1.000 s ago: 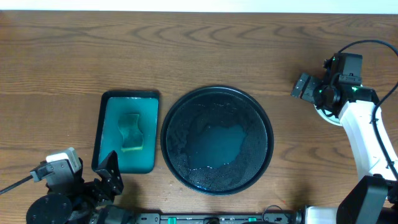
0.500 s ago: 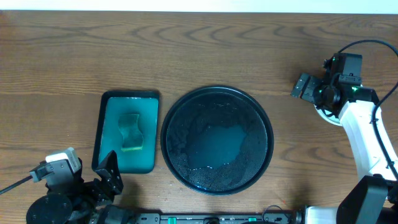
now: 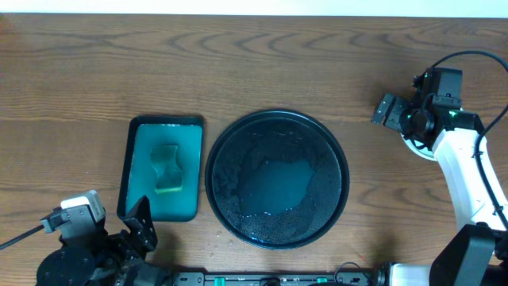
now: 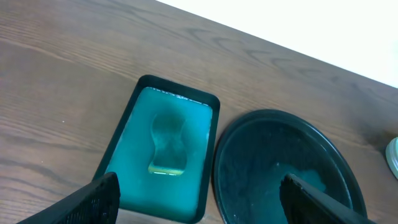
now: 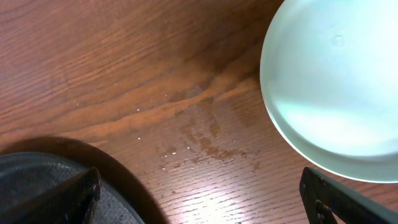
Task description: Clean dirty plates on tray and stack at the side
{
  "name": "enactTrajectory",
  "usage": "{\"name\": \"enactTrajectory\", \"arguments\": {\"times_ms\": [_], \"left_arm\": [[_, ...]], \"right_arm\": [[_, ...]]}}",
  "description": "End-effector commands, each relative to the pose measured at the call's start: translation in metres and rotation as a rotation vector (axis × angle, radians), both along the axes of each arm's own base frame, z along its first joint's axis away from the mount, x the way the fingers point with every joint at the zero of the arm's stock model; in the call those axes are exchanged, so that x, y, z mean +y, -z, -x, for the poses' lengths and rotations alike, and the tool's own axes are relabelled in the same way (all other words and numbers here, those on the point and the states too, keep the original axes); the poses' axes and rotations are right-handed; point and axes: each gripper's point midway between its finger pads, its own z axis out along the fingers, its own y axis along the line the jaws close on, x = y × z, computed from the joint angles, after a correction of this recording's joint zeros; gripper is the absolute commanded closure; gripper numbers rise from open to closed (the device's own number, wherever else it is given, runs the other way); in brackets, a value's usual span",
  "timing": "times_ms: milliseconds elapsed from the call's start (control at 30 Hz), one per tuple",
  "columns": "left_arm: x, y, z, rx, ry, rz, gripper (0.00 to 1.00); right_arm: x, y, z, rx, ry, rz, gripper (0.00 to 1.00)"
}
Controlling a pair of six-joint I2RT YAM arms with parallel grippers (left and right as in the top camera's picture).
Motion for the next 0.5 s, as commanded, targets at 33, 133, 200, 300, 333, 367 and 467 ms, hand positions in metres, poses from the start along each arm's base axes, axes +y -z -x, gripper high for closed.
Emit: {"name": "enactTrajectory", "arguments": {"times_ms": [33, 133, 200, 300, 333, 367, 467], "left_arm": [[0.002, -0.013, -0.005, -0.058, -0.018, 0.007, 0.18], [0.009, -0.025, -0.014, -0.139, -0.074, 0.014, 0.18], [0.013, -0.031, -0.020, -0.202, -0.110, 0.030, 0.18], [0.019, -0.034, -0.026, -0.301, -0.159, 0.056, 0.18], [0.020, -0.033, -0.028, -0.332, -0.167, 0.065, 0.18], [0.020, -0.031, -0.030, -0.361, -0.171, 0.075, 0.18], [0.020, -0.025, -0.035, -0.449, -0.178, 0.100, 0.18]], "right_arm": [[-0.002, -0.005, 0.000, -0.012, -0.006, 0.019, 0.01], [-0.002, -0.005, 0.000, -0.012, -0.006, 0.019, 0.01], [-0.002, -0.005, 0.000, -0.012, -0.006, 0.019, 0.01], [-0.002, -0.005, 0.000, -0.012, -0.006, 0.019, 0.01], [-0.002, -0.005, 0.000, -0.012, -0.006, 0.019, 0.01], [-0.002, -0.005, 0.000, -0.012, -0.006, 0.019, 0.01], [-0.002, -0.005, 0.000, -0.012, -0.006, 0.019, 0.01]]}}
